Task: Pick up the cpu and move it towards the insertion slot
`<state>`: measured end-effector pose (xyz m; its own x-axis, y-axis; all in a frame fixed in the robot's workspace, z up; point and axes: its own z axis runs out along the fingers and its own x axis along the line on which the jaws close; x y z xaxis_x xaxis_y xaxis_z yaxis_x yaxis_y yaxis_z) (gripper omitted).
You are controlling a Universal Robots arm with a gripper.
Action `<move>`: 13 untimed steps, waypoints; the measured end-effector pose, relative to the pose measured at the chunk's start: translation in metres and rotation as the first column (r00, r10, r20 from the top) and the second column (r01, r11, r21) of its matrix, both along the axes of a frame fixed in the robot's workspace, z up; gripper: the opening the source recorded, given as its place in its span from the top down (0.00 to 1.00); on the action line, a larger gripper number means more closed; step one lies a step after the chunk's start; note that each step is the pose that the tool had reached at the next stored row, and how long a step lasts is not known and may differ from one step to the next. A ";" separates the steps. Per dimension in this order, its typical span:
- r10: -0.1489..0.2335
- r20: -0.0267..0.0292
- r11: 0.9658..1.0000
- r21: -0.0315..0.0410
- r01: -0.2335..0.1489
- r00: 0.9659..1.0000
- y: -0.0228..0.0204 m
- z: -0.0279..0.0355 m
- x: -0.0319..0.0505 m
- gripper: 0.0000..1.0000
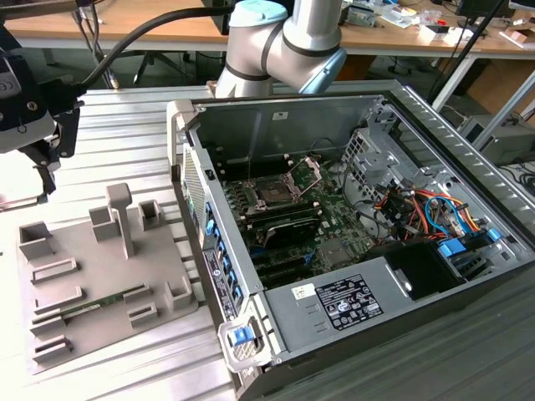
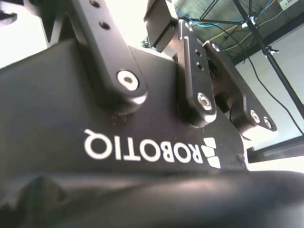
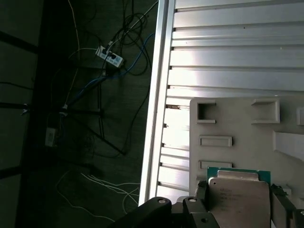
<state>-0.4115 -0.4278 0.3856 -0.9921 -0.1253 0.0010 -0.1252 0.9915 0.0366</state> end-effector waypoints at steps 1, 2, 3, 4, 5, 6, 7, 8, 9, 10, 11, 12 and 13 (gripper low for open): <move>0.000 0.000 1.000 0.000 0.000 1.000 0.0001 0.0000 0.0006 0.45; 0.000 0.000 1.000 0.000 0.000 1.000 0.0001 0.0000 0.0008 0.45; 0.000 0.000 1.000 0.000 0.000 1.000 0.0000 0.0000 0.0013 0.45; 0.000 0.000 1.000 0.000 0.000 1.000 0.0000 0.0000 0.0015 0.45; 0.000 0.000 1.000 0.000 0.000 1.000 0.0000 0.0000 0.0024 0.45; 0.000 0.000 1.000 0.000 0.000 1.000 0.0000 0.0001 0.0032 0.45; 0.000 0.000 1.000 0.000 0.000 1.000 0.0000 0.0000 0.0038 0.45; 0.000 0.000 1.000 0.000 0.000 1.000 0.0001 0.0000 0.0043 0.45; 0.000 0.000 1.000 0.000 0.000 1.000 0.0001 0.0000 0.0047 0.45; 0.000 0.000 1.000 0.000 0.000 1.000 0.0000 0.0000 0.0051 0.45; 0.000 0.000 1.000 0.000 0.000 1.000 0.0000 0.0000 0.0053 0.45; 0.000 0.000 1.000 0.000 0.000 1.000 0.0001 0.0000 0.0057 0.45; 0.000 0.000 1.000 0.000 0.000 1.000 0.0000 0.0000 0.0060 0.45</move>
